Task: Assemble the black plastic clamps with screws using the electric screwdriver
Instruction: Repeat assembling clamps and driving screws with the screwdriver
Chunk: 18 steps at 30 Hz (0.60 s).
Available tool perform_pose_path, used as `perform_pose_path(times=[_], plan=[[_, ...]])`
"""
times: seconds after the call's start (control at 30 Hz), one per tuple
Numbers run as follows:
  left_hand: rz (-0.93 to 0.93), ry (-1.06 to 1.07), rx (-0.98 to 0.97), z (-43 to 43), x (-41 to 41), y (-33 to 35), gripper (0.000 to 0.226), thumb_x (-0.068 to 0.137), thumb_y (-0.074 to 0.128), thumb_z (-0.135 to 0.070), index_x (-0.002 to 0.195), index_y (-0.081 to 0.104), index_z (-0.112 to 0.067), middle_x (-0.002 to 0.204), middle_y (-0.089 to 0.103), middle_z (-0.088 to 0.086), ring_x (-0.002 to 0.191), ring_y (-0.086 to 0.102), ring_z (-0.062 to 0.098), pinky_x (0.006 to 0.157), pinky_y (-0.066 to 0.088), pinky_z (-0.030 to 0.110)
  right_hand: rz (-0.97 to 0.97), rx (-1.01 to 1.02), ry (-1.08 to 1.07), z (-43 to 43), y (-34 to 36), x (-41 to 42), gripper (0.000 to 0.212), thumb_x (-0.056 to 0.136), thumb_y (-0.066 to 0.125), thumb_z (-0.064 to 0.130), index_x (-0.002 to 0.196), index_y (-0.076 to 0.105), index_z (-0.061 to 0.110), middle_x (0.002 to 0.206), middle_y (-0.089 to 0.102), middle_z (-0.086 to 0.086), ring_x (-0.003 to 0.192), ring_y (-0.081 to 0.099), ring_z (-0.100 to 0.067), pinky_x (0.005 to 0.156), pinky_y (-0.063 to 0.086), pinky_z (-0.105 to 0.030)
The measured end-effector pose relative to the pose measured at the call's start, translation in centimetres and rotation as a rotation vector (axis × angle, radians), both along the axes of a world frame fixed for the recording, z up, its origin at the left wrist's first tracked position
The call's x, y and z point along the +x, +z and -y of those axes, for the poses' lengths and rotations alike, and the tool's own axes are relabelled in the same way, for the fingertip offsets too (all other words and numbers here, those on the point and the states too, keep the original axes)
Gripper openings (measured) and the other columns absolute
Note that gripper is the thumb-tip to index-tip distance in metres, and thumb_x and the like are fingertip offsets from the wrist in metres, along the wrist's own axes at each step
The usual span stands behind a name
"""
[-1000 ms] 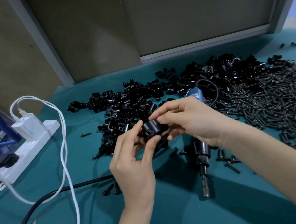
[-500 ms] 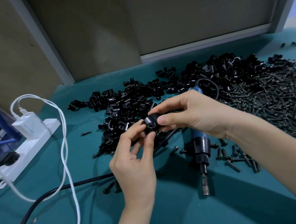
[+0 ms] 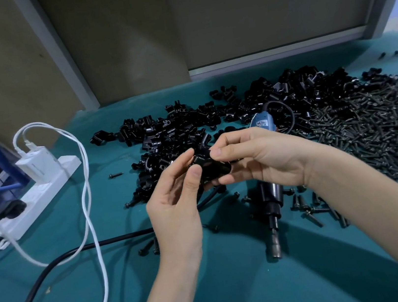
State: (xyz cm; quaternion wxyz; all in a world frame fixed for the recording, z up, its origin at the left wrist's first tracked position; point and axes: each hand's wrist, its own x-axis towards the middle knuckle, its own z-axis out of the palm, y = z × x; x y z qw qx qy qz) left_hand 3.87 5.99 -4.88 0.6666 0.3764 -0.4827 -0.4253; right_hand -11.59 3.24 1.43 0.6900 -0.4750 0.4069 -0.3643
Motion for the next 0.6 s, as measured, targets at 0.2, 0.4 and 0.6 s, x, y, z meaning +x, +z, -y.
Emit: perform_pose_path(times=[0.2,0.4,0.6], plan=[[-0.058,-0.061,0.051,0.33,0.15,0.32,0.022,0.072,0.073,-0.04,0.094,0.077,-0.037,0.105,0.074,-0.006,0.105,0.066,0.01,0.095,0.047,0.028,0.0,0.055,0.033,-0.08,0.06,0.07,0.021,0.066,0.073,0.021,0.077,0.062,0.007,0.077,0.065,-0.006,0.064,0.067,-0.018,0.057,0.057,-0.021],[-0.104,-0.121,0.114,0.45,0.28,0.4,0.026,0.067,0.075,-0.042,0.092,0.078,-0.034,0.101,0.074,-0.005,0.105,0.062,0.016,0.1,0.044,0.035,0.015,0.104,0.077,-0.22,0.05,0.32,0.03,0.071,0.071,0.023,0.094,0.058,0.007,0.09,0.056,-0.015,0.069,0.067,-0.023,0.059,0.057,-0.023],[-0.122,-0.168,0.161,0.56,0.38,0.32,0.029,0.063,0.072,-0.044,0.09,0.078,-0.037,0.094,0.073,-0.009,0.095,0.061,0.011,0.088,0.045,0.033,0.074,0.142,0.093,-0.26,-0.09,0.62,0.029,0.072,0.069,0.021,0.095,0.067,0.003,0.103,0.056,-0.023,0.076,0.066,-0.021,0.061,0.058,-0.022]])
